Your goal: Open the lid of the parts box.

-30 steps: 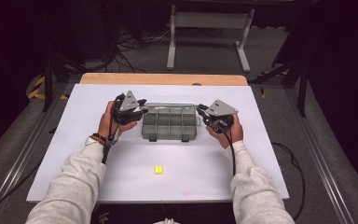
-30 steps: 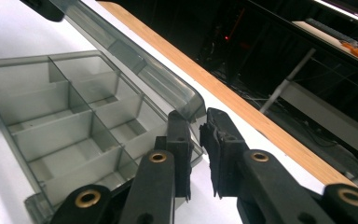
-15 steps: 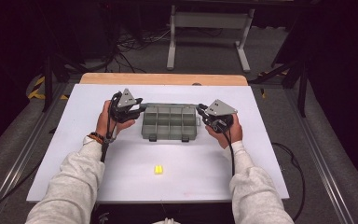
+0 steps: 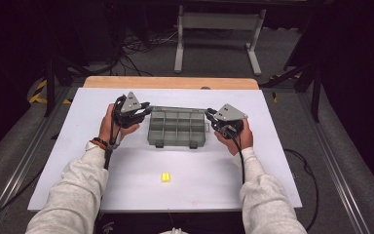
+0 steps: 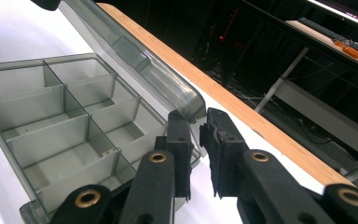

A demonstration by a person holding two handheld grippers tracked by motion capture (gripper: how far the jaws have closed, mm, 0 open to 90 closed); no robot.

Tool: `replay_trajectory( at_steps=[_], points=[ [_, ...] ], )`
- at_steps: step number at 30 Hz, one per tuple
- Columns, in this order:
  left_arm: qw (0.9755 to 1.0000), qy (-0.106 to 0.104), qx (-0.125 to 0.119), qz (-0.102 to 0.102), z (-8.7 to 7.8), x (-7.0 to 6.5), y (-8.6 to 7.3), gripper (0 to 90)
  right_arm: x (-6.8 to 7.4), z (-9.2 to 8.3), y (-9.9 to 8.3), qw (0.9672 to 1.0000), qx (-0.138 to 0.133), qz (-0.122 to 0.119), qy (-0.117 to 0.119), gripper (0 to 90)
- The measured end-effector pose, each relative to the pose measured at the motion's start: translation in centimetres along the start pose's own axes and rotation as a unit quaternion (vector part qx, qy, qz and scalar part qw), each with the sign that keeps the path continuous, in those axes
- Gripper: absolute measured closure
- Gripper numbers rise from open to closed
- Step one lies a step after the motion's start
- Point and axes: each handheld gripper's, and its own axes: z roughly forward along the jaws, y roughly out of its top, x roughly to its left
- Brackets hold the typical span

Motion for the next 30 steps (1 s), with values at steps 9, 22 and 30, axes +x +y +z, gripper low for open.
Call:
replay_trajectory(
  at_steps=[9,22,30],
  points=[
    [0.9999,-0.003,0.001,0.013,-0.5,-0.1,0.6,75.9,0.1,-0.4,0.5,1.0000,0.004,-0.007,-0.006,79.9],
    [0.9999,-0.011,-0.009,0.009,-0.5,0.5,1.3,74.5,-0.5,0.4,1.2,0.9999,0.004,0.009,-0.006,77.6],
    [0.9994,-0.019,-0.014,0.024,-1.4,0.0,1.7,75.5,-0.7,0.1,1.1,0.9998,0.006,0.017,-0.003,78.7]
  ],
)
